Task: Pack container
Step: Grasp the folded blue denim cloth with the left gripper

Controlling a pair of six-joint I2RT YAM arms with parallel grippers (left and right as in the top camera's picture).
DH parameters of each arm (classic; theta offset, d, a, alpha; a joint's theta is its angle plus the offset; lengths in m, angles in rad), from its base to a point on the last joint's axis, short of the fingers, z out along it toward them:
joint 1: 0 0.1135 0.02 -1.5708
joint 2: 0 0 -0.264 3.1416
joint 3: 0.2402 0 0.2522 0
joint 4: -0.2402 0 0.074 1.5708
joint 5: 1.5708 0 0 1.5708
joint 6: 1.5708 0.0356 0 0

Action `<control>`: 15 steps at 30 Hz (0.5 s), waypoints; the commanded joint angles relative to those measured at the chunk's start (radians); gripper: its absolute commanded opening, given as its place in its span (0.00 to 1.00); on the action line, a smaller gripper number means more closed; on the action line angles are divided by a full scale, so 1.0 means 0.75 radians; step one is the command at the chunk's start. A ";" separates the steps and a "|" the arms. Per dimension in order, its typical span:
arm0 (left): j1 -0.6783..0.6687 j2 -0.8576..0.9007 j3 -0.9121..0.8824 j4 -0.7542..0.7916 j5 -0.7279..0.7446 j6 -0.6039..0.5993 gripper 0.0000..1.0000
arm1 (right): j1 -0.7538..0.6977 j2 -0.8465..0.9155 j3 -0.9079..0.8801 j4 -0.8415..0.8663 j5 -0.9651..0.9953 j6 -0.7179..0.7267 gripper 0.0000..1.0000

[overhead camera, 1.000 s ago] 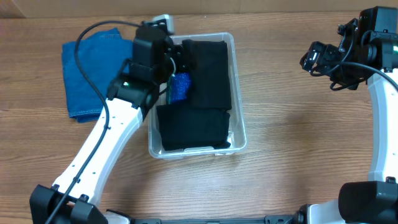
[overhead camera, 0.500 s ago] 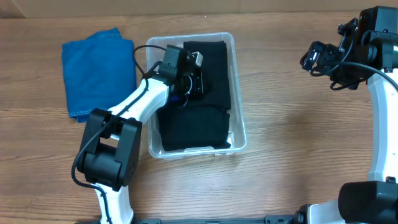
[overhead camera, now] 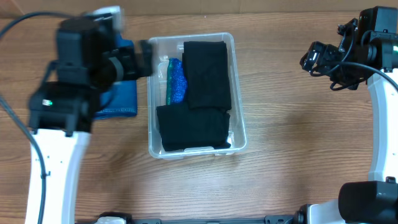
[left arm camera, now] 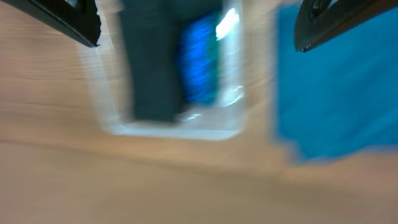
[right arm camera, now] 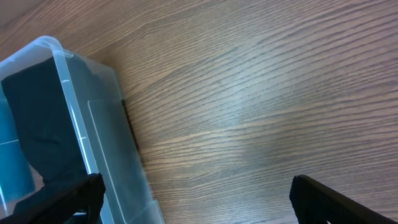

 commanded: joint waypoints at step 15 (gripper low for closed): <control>0.933 0.992 -0.026 0.290 0.534 0.441 1.00 | 0.004 -0.006 0.003 -0.004 0.000 -0.045 1.00</control>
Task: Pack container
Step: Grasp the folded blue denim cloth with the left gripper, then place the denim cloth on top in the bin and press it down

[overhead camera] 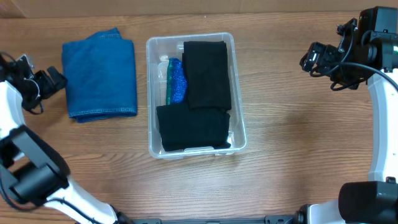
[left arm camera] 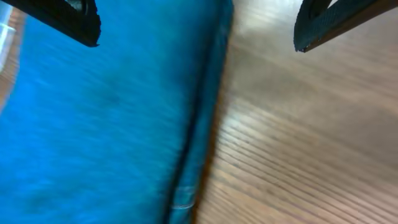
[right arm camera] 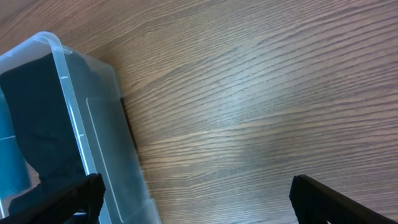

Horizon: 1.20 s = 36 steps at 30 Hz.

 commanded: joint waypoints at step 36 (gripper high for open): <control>-1.093 -0.914 0.001 -0.013 -0.011 -0.511 0.04 | 0.004 -0.006 0.003 -0.061 -0.002 -0.034 1.00</control>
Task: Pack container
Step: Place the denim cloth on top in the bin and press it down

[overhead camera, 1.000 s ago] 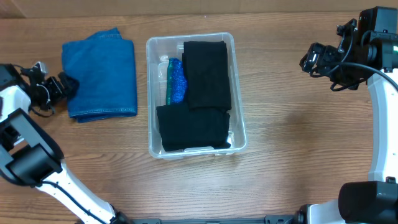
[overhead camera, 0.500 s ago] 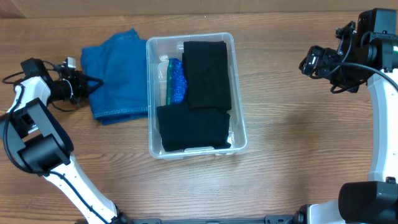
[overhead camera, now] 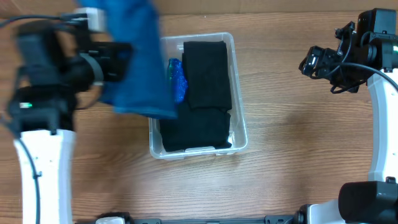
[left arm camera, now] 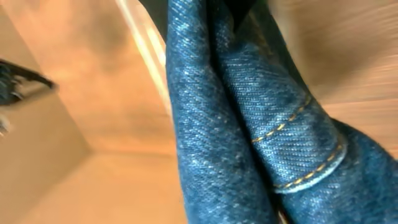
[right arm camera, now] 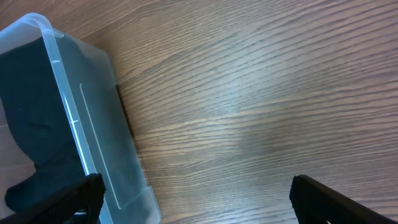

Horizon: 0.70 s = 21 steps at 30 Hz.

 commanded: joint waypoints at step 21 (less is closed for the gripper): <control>-0.487 0.334 0.027 -0.137 -0.759 -0.422 1.00 | 0.004 -0.006 0.003 0.003 -0.002 -0.009 1.00</control>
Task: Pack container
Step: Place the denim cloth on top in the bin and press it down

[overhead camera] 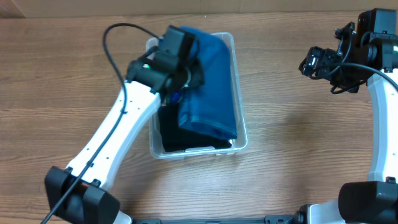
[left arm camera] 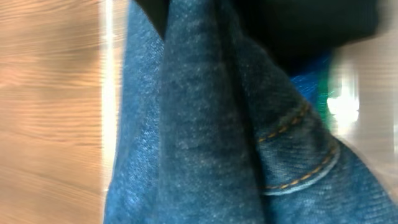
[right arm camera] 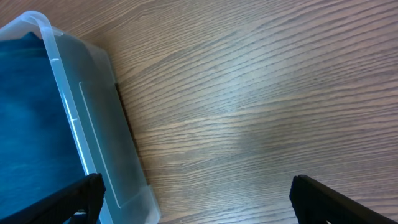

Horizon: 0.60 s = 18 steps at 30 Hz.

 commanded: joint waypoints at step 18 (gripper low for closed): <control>0.060 0.395 0.025 0.323 0.135 0.535 0.04 | 0.004 -0.006 0.003 0.006 -0.001 -0.005 1.00</control>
